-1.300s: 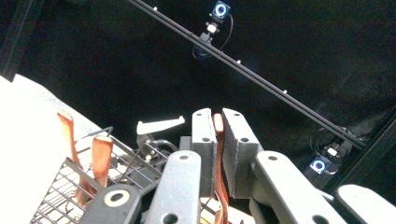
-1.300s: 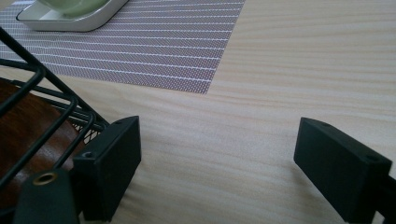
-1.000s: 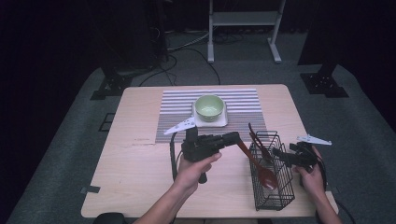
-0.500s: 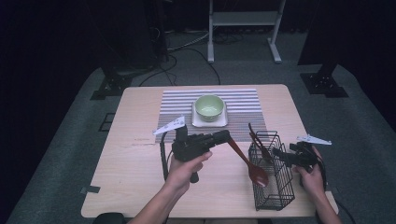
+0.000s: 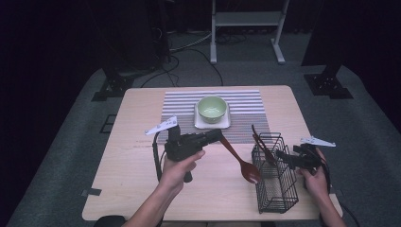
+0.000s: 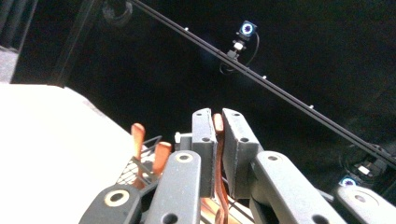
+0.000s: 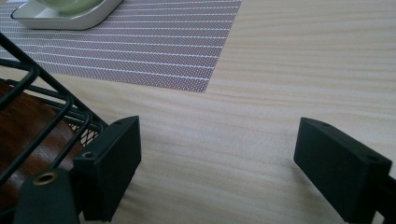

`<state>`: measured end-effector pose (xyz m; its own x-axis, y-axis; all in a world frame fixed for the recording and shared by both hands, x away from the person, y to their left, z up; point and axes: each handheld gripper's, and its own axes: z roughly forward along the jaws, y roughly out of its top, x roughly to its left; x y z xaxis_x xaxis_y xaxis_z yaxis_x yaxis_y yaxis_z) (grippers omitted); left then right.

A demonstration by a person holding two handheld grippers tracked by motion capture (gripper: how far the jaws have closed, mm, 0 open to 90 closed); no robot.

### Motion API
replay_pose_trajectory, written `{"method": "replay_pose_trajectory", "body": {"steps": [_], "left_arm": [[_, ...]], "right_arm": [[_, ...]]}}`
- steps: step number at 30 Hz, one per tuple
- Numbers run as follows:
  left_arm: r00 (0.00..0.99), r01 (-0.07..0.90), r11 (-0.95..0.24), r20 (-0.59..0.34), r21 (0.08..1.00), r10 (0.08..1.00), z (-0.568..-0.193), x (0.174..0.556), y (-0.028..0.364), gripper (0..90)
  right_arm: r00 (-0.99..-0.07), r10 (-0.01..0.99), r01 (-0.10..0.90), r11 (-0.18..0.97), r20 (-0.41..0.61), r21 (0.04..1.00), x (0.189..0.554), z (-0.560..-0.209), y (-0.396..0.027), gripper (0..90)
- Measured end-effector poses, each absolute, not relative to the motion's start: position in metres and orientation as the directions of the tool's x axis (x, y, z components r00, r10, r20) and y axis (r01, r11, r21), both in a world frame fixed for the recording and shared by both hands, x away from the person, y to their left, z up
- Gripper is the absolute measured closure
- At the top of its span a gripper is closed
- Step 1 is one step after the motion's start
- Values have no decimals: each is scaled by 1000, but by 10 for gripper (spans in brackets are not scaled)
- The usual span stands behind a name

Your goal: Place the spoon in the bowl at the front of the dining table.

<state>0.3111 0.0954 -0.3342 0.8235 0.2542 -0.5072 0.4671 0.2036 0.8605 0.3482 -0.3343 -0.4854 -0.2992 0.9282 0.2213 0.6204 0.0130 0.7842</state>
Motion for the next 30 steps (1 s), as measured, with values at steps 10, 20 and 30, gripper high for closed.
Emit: {"method": "replay_pose_trajectory", "body": {"steps": [10,20,30], "left_arm": [[796,478,217,-524,851,304,-343,323,108,843],[782,477,206,-519,855,345,-349,332,112,843],[770,484,204,-525,851,364,-354,339,112,842]], "right_arm": [[-299,929,618,16,217,786,348,-485,-334,134],[-297,930,617,15,216,787,348,-485,-334,134],[-299,929,617,16,216,787,348,-485,-334,134]]}}
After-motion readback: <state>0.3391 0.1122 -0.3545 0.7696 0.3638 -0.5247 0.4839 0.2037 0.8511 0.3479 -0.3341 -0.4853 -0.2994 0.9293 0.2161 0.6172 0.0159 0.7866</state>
